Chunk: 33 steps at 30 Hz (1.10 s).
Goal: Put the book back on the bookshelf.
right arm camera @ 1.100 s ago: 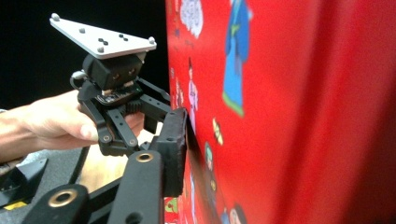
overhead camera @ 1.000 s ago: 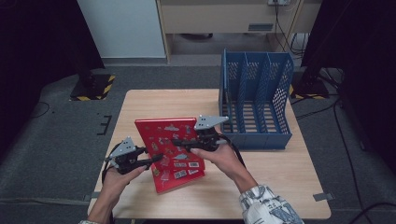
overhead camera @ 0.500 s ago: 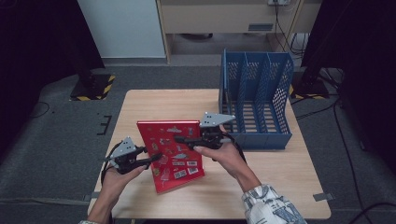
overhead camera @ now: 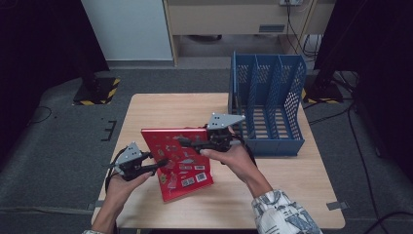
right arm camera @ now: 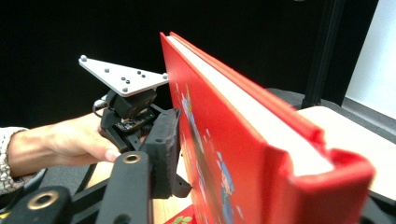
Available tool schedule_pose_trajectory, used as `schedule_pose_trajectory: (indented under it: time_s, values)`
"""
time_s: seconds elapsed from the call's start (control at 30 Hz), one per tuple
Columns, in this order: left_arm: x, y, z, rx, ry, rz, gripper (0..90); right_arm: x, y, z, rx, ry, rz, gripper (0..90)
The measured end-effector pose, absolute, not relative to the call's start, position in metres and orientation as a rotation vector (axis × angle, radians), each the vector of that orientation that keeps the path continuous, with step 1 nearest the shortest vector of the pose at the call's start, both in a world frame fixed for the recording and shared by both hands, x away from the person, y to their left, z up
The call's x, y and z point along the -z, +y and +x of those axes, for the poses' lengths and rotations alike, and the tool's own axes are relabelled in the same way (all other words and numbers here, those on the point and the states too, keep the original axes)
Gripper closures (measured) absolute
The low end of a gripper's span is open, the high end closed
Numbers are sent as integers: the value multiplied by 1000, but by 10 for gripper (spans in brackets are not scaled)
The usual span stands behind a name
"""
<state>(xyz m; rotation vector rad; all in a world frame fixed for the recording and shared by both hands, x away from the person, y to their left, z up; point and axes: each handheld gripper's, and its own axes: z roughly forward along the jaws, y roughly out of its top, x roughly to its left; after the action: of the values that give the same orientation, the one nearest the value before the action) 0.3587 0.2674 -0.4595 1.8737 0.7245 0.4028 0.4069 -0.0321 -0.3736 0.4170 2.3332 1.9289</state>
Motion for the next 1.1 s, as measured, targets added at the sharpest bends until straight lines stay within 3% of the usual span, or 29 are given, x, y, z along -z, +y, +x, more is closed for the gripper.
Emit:
schedule_pose_trajectory:
  time_s: [0.97,1.1]
  values:
    - [461,263,366,-418,793,1829,412,370,-22,408,-1952,2334,398,741]
    - [462,267,365,-440,831,1808,309,368,-21,404,-1907,2307,395,789]
